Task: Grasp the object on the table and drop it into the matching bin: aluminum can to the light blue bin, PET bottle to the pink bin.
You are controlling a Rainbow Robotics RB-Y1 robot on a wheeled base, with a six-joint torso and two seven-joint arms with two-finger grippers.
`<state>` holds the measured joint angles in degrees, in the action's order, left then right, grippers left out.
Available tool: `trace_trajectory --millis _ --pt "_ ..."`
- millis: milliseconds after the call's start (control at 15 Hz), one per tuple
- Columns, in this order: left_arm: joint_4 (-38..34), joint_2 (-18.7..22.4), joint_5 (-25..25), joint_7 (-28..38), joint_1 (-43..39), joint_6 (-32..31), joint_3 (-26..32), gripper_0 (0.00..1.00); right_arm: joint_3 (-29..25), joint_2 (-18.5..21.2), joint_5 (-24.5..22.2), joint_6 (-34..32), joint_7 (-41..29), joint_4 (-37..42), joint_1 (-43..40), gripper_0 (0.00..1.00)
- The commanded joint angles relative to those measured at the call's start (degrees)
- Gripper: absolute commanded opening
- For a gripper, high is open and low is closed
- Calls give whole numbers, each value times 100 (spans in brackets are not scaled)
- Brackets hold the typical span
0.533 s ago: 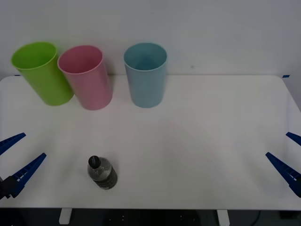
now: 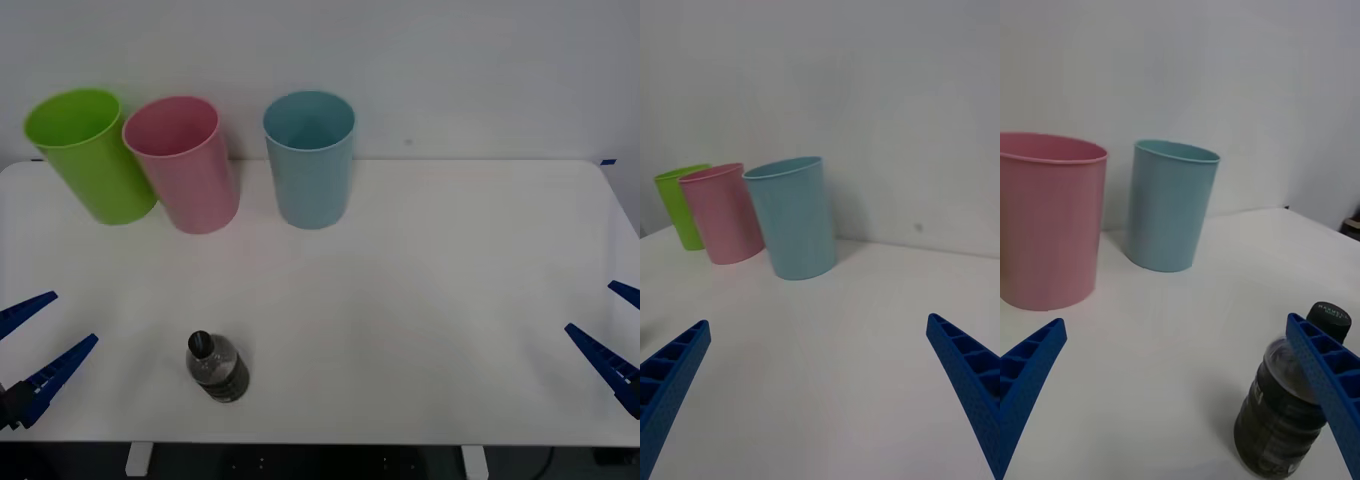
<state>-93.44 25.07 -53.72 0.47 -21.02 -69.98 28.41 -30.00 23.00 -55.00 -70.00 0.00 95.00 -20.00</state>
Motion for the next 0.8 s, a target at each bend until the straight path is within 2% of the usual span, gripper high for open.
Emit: trace_trajectory --millis 67,467,800 --pt "107 77 2 -65 -16 -7 -108 100 0 0 0 0 0 0 0 100" --pt "177 385 2 -346 -148 -7 -548 100 0 0 0 0 0 0 0 100" --pt "432 472 2 -1243 -165 -7 -890 100 0 0 0 0 0 0 0 100"
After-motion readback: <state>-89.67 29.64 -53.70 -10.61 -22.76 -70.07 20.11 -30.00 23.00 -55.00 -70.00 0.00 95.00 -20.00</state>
